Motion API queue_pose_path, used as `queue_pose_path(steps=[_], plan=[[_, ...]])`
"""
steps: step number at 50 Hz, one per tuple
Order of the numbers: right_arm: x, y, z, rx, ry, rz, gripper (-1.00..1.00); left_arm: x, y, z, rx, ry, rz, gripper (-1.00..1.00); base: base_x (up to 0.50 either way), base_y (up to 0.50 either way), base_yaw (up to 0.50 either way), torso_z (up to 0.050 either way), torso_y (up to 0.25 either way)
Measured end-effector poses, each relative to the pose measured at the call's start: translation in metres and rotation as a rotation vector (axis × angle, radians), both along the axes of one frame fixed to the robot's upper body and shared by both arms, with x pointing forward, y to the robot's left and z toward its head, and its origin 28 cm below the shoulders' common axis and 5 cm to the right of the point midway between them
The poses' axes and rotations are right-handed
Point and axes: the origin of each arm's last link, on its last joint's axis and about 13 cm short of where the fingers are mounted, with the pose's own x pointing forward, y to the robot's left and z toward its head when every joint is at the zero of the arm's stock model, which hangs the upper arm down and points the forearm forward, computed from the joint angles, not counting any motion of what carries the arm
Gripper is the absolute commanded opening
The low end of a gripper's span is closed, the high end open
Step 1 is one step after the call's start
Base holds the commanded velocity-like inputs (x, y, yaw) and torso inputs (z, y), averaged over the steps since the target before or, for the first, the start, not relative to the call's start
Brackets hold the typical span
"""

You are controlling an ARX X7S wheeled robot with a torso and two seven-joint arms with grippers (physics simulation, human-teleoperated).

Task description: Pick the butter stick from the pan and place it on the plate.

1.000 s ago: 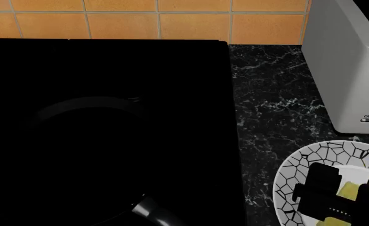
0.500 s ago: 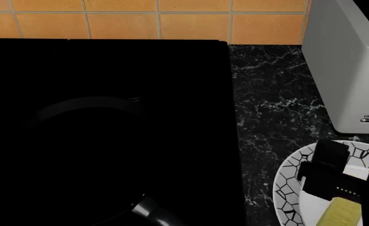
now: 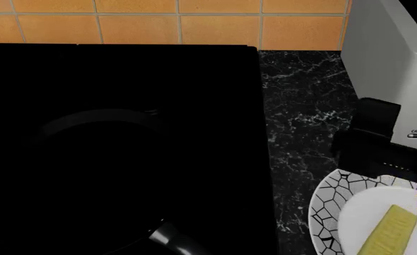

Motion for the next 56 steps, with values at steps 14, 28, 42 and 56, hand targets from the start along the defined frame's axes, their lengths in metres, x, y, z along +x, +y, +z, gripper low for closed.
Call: queue_pose_path(steps=[14, 28, 42, 56], plan=[[-0.016, 0.011, 0.017, -0.036, -0.102, 0.062, 1.0, 0.0, 0.0, 0.0, -0.001, -0.001, 0.0, 1.0, 0.0, 0.0, 0.0, 0.0, 0.0], [-0.038, 0.032, 0.034, -0.097, -0.234, 0.165, 1.0, -0.001, -0.001, -0.001, -0.001, -0.001, 0.0, 1.0, 0.0, 0.0, 0.0, 0.0, 0.0], [-0.053, 0.051, 0.042, -0.151, -0.341, 0.274, 1.0, 0.0, -0.001, -0.002, -0.001, 0.002, 0.0, 1.0, 0.0, 0.0, 0.0, 0.0, 0.0], [-0.063, 0.067, 0.041, -0.216, -0.428, 0.374, 1.0, 0.001, -0.001, -0.004, 0.001, 0.007, 0.002, 1.0, 0.0, 0.0, 0.0, 0.0, 0.0]])
